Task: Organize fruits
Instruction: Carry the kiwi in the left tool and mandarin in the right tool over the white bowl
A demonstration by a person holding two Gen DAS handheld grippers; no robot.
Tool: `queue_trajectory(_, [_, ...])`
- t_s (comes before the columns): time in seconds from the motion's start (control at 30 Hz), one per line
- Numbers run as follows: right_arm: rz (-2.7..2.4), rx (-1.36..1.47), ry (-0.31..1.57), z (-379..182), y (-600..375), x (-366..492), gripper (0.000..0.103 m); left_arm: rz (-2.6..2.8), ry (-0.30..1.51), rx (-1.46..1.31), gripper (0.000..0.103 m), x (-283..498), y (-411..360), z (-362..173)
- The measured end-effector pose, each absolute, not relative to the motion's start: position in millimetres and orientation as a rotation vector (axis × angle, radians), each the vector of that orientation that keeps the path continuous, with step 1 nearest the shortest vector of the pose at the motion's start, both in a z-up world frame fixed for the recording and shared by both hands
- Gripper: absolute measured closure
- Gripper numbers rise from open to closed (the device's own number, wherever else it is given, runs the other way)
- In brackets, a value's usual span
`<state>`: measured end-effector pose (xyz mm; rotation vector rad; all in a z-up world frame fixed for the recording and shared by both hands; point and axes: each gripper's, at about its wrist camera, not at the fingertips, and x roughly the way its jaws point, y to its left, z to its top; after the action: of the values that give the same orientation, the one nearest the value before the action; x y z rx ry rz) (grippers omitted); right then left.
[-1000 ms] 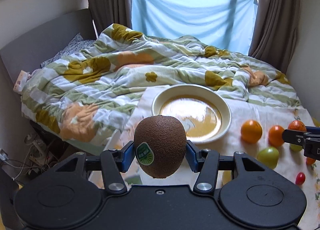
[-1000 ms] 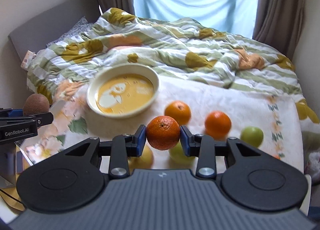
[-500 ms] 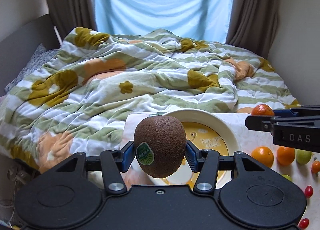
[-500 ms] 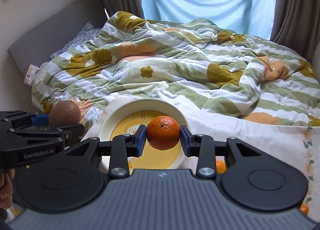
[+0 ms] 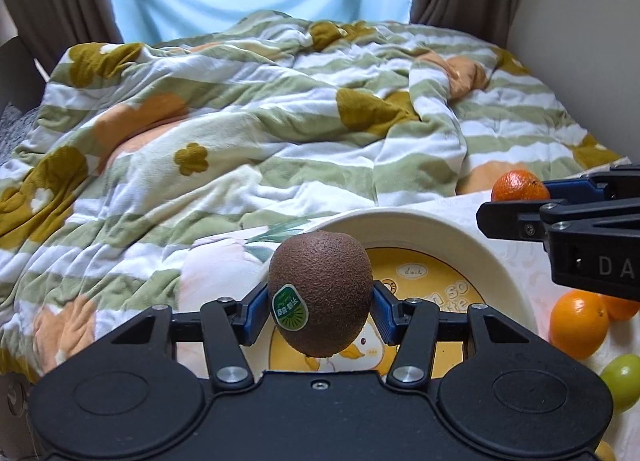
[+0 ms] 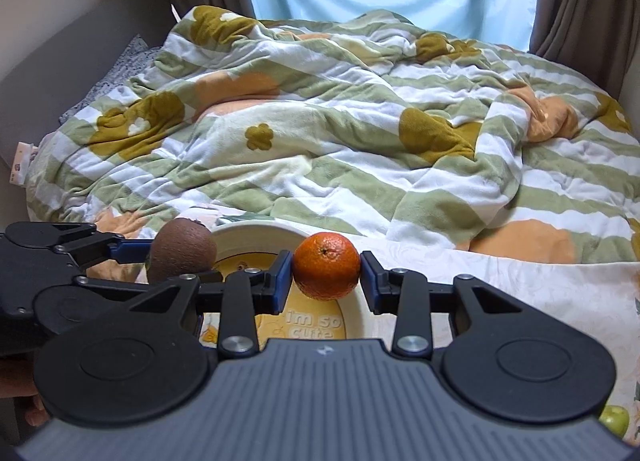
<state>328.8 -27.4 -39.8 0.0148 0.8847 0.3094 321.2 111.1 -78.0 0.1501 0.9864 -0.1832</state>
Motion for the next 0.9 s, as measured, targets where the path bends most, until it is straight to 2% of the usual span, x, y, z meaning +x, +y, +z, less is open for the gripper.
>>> queue_trajectory(0.33, [0.258, 0.035, 0.926, -57, -41, 343, 0.052, -0.228, 1.016, 0.226, 0.043, 332, 93, -103])
queue_trajectory(0.4, [0.255, 0.037, 0.929, -58, -42, 343, 0.051, -0.235, 0.984, 0.232, 0.026, 331, 92, -98])
queue_trajectory(0.43, [0.255, 0.037, 0.930, -58, -42, 344, 0.051, -0.234, 0.966, 0.235, 0.011, 330, 91, -95])
queue_trajectory(0.47, [0.255, 0.037, 0.931, -58, -42, 344, 0.051, -0.230, 0.944, 0.235, 0.006, 329, 91, -91])
queue_trajectory(0.9, [0.380, -0.054, 0.933, -65, -12, 340, 0.051, -0.140, 0.956, 0.156, 0.006, 285, 140, -76])
